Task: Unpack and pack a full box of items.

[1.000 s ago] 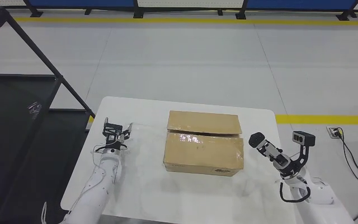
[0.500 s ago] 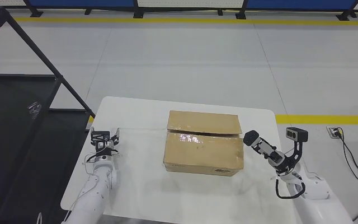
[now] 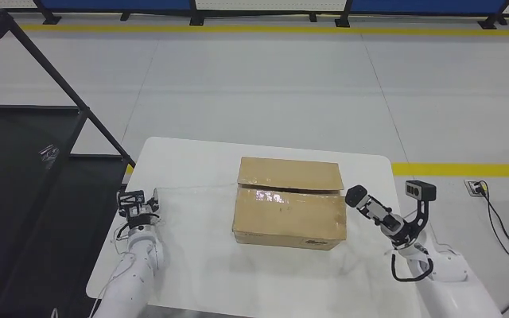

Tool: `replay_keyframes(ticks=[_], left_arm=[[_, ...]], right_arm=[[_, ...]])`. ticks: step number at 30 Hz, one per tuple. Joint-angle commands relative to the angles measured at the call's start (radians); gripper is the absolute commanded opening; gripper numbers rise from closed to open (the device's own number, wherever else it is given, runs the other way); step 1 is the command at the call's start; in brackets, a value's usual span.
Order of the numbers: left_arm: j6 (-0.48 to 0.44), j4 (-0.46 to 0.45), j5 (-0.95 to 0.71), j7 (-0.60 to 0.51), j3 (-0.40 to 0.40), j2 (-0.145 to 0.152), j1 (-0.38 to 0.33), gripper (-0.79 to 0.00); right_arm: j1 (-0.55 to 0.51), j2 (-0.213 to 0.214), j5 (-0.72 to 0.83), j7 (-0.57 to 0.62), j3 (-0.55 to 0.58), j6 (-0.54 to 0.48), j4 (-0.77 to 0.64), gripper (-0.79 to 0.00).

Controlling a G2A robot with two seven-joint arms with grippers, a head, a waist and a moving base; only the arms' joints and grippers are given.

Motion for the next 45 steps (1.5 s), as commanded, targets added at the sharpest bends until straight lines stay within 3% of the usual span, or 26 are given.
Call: replay_keyframes(ticks=[1, 10, 16, 18, 24, 30, 35, 42, 45], left_arm=[[0.018, 0.001, -0.015, -0.005, -0.007, 0.0, 0.002, 0.0], [0.097, -0.015, -0.088, 0.019, -0.052, 0.003, 0.012, 0.0], [0.095, -0.076, -0.137, 0.124, -0.08, 0.002, 0.041, 0.0], [0.046, -0.113, -0.17, 0.164, -0.094, 0.002, 0.058, 0.0], [-0.222, -0.287, -0.213, 0.286, -0.137, 0.021, 0.153, 0.0], [-0.5, -0.551, -0.151, 0.238, -0.177, 0.061, 0.3, 0.0], [-0.817, -0.819, -0.099, 0.098, -0.228, 0.1, 0.471, 0.0], [-0.817, -0.819, -0.099, 0.098, -0.228, 0.1, 0.471, 0.0], [-0.813, -0.831, -0.122, 0.073, -0.22, 0.097, 0.475, 0.0]], right_arm=[[-0.001, 0.001, 0.002, 0.002, 0.001, -0.001, -0.001, 0.0], [-0.006, 0.003, 0.008, 0.011, 0.004, -0.007, -0.006, 0.0], [-0.007, 0.004, 0.015, 0.018, 0.002, -0.009, -0.008, 0.0], [-0.009, 0.005, 0.018, 0.023, 0.0, -0.01, -0.012, 0.0], [0.001, 0.01, 0.126, 0.109, -0.008, 0.037, -0.042, 0.0], [0.042, 0.021, 0.362, 0.271, 0.028, 0.174, -0.005, 0.0], [0.049, 0.023, 0.37, 0.279, 0.035, 0.201, 0.006, 0.0], [0.049, 0.023, 0.37, 0.279, 0.035, 0.201, 0.006, 0.0], [0.047, 0.025, 0.317, 0.221, 0.042, 0.24, 0.03, 0.0]])
